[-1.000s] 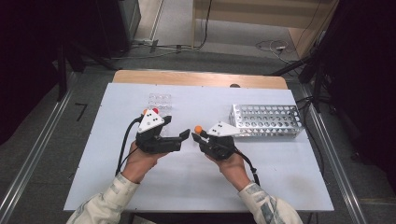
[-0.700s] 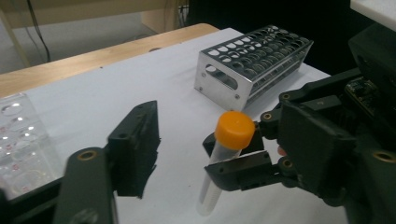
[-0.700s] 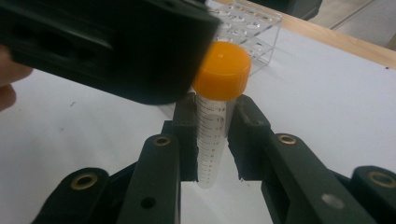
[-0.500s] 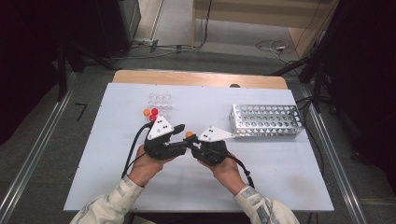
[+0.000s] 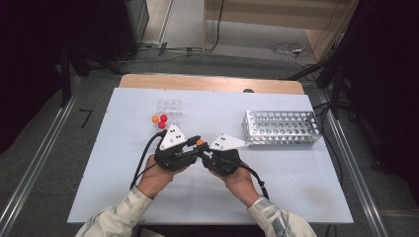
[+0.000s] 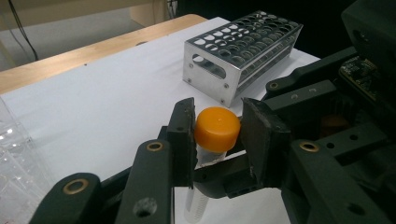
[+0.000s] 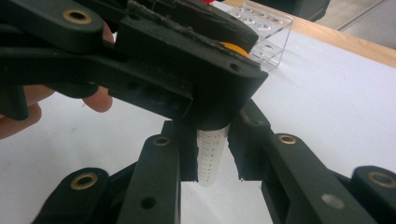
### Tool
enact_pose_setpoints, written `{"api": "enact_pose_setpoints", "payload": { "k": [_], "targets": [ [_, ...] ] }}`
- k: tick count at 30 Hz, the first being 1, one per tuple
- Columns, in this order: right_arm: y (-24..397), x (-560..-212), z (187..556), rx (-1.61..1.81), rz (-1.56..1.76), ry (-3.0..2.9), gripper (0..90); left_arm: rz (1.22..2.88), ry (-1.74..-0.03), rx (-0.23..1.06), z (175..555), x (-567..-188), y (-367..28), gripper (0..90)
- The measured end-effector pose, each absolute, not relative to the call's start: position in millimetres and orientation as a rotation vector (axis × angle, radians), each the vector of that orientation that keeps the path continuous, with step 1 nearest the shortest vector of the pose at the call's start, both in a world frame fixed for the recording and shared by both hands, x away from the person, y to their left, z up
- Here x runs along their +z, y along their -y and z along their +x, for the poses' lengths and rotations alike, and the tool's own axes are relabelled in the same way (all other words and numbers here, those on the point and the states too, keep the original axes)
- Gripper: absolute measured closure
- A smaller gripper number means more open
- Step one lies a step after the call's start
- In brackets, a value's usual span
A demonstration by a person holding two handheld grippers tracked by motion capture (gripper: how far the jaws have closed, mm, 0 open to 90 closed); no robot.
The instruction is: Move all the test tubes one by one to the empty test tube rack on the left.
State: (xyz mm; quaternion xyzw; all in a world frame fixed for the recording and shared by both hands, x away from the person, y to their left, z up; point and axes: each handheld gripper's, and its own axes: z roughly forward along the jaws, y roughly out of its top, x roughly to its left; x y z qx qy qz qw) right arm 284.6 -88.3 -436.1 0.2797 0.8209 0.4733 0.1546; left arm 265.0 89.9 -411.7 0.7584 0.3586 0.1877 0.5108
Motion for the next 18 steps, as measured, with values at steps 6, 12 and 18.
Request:
{"api": "enact_pose_setpoints", "payload": {
  "k": [6,12,18],
  "targets": [
    [88.4,-435.8,284.5,1.359,0.799,-2.352,71.5,1.829,-0.86,0.458,264.9,-411.5,-90.3,68.7],
    [88.3,-435.6,284.3,1.362,0.797,-2.349,71.4,1.823,-0.864,0.455,265.1,-411.2,-91.1,69.8],
    [88.3,-435.8,284.6,1.363,0.8,-2.354,60.9,1.818,-0.86,0.447,264.7,-410.8,-90.7,69.9]
  ]
}}
